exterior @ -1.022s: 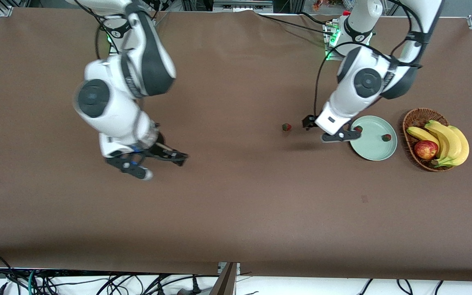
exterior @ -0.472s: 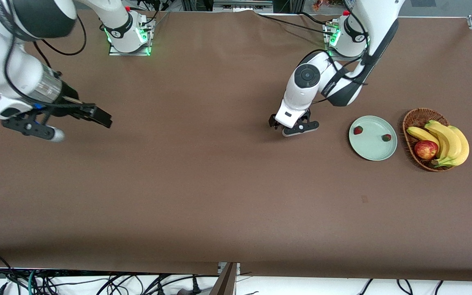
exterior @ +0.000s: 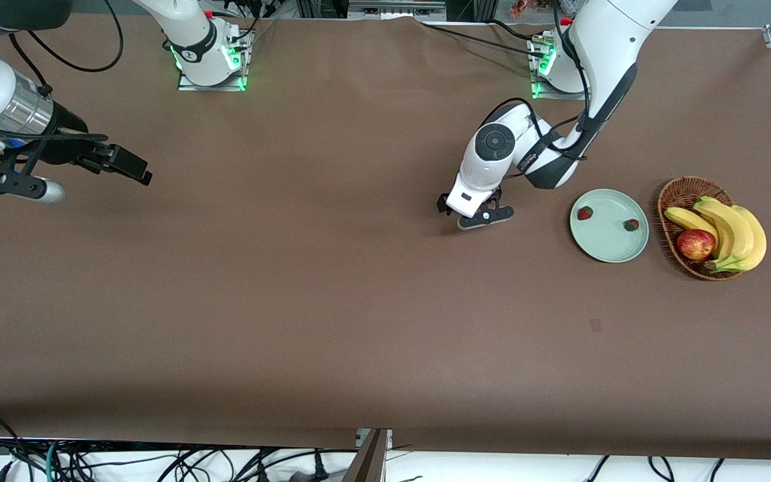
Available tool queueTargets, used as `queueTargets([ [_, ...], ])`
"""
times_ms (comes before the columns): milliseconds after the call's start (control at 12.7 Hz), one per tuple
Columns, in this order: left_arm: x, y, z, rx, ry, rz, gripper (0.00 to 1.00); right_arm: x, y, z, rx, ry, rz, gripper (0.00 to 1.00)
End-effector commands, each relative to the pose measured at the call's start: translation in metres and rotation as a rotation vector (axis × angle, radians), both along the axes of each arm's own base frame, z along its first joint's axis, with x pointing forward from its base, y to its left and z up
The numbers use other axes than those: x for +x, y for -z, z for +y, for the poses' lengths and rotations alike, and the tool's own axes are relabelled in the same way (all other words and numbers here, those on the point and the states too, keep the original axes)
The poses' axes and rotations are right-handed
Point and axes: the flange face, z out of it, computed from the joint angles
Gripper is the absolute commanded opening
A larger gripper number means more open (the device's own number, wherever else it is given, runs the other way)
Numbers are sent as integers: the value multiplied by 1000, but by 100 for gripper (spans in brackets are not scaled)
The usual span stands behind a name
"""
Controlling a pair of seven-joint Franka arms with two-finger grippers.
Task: Collect all strawberries into plate
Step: 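Grasp the third strawberry with the left gripper while the right gripper withdraws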
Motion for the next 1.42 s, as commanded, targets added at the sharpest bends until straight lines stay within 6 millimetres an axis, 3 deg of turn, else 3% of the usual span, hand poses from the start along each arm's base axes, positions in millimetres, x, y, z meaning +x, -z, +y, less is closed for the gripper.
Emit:
queueTargets([
  [0,2,3,3,17,-5,-19,49,-6,1,-2,-14,-31,-4,100],
  [79,2,3,3,17,-16,-19,33,-6,2,-3,-18,-47,-4,100],
  [236,3,3,3,18,-22,-21,14,-6,3,-8,-59,-116,-7,100],
  [551,11,-11,2,22,-30,-39,8,-7,9,-23,-69,-164,35,100],
  [787,50,-57,8,72,-82,-38,4,-5,8,-29,-87,-188,30,100],
  [944,78,-88,26,44,-86,-9,2,-3,7,-33,-86,-199,21,100],
  [1022,86,-109,39,5,-62,8,1,1,11,-34,-87,-199,26,100],
  [1180,105,-134,104,-24,-22,59,1,7,13,-39,-88,-197,21,100],
  [1337,117,-146,172,-28,45,87,1,11,15,-40,-115,-196,6,100],
])
